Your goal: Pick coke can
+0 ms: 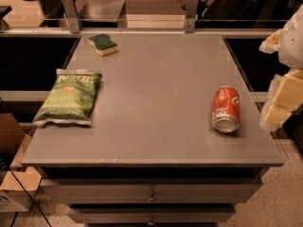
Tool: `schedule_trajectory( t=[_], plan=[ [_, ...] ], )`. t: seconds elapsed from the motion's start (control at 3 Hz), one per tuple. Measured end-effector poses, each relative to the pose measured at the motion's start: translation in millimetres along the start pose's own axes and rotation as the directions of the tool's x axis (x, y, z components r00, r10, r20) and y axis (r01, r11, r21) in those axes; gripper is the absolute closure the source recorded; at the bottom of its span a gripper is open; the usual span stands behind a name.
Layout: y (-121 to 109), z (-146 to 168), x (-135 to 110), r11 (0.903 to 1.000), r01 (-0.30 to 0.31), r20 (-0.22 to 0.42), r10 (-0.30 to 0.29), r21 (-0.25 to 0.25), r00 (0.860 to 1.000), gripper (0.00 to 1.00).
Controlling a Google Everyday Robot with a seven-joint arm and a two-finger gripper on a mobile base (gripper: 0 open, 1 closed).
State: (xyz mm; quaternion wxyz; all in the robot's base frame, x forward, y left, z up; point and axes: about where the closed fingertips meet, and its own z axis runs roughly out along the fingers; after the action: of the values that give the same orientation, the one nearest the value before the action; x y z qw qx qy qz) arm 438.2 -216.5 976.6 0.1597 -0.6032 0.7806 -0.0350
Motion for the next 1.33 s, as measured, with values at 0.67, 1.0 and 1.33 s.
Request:
schedule_trajectory(
  t=[0.67,1.0,1.33],
  plan=[
    [-2.1,6.0,1.1,0.9996,-0.028,0.042,0.028,-0.009,0.999,0.0],
    [-3.9,28.0,-2.4,0.9982,-0.048,0.134,0.052,-0.037,0.99,0.0],
    [-12.0,59.3,-10.6,0.9945,-0.078,0.218,0.092,-0.071,0.972,0.0]
  ],
)
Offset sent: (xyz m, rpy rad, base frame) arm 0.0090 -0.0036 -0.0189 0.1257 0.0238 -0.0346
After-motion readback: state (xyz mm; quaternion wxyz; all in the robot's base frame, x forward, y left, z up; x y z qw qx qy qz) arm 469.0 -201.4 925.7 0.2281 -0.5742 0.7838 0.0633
